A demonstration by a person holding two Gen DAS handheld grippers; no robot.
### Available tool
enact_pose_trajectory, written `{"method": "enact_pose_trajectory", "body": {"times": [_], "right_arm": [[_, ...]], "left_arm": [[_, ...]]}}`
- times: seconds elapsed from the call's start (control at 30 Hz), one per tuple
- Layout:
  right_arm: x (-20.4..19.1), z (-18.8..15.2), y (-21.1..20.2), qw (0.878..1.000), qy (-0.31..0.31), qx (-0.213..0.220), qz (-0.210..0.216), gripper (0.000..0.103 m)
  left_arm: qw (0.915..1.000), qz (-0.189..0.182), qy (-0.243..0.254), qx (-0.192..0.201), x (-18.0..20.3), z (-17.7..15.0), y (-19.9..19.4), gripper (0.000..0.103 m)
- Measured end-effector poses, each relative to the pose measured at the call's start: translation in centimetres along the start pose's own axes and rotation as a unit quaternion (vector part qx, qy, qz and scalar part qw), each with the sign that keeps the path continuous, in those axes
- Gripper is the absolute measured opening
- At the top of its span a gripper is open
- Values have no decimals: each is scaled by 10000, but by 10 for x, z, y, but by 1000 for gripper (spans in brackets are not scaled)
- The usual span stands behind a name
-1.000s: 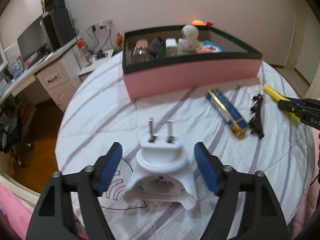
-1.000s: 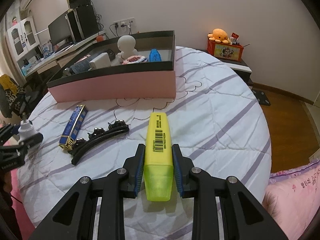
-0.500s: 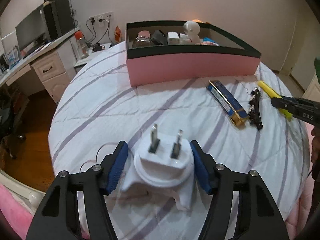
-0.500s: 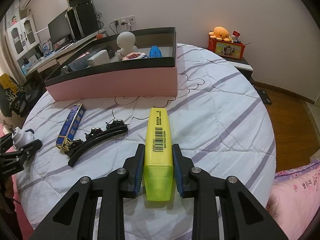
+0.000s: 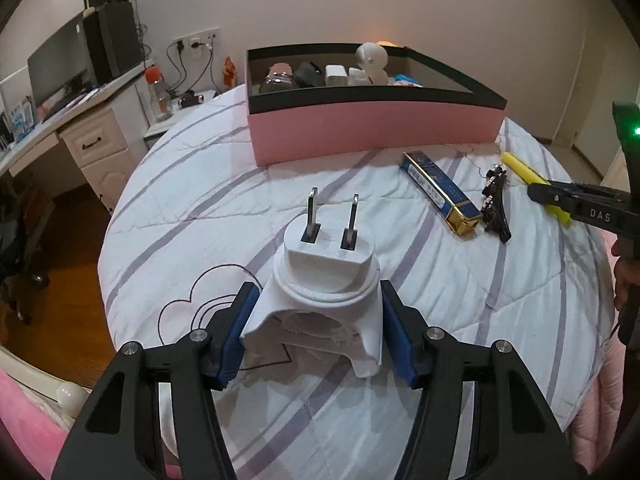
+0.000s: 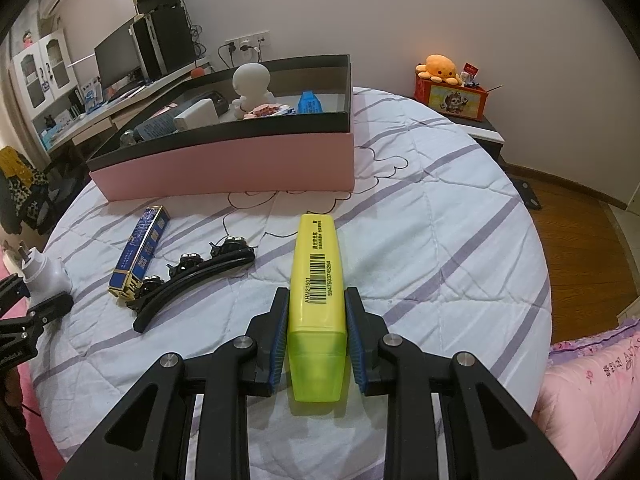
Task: Organize rigid objects
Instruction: 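Carry the plug adapter and yellow highlighter toward the pink box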
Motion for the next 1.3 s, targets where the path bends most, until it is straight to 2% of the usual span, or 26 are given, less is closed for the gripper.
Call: {"method": "enact_pose_trajectory", "body": {"times": [0.33, 0.7, 1.03, 1.13, 1.27, 1.3], "right_arm": [[-2, 1, -10, 9999, 13, 151, 76, 27], [-8, 21, -44, 9978, -117, 613, 230, 27], [-22, 67, -65, 9934, -397, 1023, 342, 27], [-27, 84, -60, 9924, -527, 1056, 358, 27], [-30, 107, -47, 9918, -656, 1040, 349, 27], [-30, 113, -43, 9916, -689, 1044, 333, 27]], "left_arm": [[9991, -364, 46, 225, 13, 22, -12, 60], [9972, -527, 214, 491, 23, 58, -25, 60], [9925, -636, 608, 848, 41, 125, -31, 60], [9922, -653, 681, 820, 41, 147, -20, 60], [9916, -884, 687, 650, 40, 172, 4, 60], [9922, -825, 718, 600, 40, 176, 11, 60]]}}
Point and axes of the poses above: each gripper's, at about its wrist camera, not at the fingertips, and y roughly the way its jaws point, x to its right, z to its top, the point moved 7 cm from there along y, roughly the way its jaws point, and after that the axes turned 9 degrees about -z, right-handed, at the moved point
